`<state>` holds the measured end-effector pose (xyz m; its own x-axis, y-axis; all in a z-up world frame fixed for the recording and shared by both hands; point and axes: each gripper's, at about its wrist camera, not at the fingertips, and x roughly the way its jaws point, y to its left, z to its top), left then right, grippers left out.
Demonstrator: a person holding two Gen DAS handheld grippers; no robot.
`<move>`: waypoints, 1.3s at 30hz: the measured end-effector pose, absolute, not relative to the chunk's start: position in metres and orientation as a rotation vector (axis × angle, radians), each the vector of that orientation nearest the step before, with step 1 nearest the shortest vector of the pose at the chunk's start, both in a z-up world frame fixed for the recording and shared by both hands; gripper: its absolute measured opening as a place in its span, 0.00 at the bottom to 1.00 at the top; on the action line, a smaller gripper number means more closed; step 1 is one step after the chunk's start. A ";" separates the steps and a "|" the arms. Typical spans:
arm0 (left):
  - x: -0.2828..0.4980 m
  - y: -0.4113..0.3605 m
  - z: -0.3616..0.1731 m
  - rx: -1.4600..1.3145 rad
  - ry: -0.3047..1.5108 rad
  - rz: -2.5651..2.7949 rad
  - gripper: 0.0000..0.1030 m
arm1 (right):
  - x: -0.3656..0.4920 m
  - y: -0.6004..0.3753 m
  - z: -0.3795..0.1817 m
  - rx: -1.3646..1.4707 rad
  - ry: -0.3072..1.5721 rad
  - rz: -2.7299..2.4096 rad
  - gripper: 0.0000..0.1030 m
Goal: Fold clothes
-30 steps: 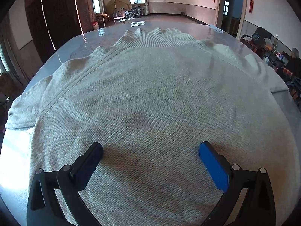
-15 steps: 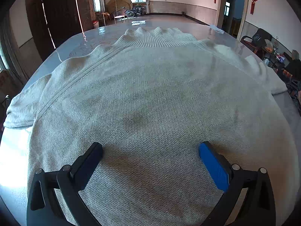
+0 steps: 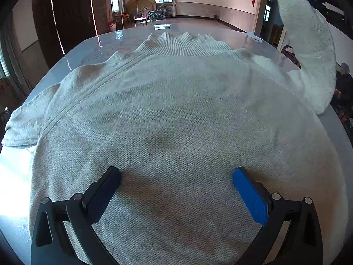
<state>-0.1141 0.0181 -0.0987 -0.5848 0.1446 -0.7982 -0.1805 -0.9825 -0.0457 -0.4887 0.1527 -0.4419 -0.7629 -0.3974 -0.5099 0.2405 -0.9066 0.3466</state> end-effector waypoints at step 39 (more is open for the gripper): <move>-0.157 -0.161 -0.078 -1.424 -0.758 2.804 1.00 | -0.399 -0.065 -0.558 1.302 0.046 -1.962 0.25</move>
<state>-0.1566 -0.1613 -0.0776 -0.6089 0.1252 -0.7833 0.2865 -0.8861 -0.3643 -0.3995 -0.0645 -0.5578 -0.1847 -0.5716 -0.7995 0.6082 -0.7055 0.3638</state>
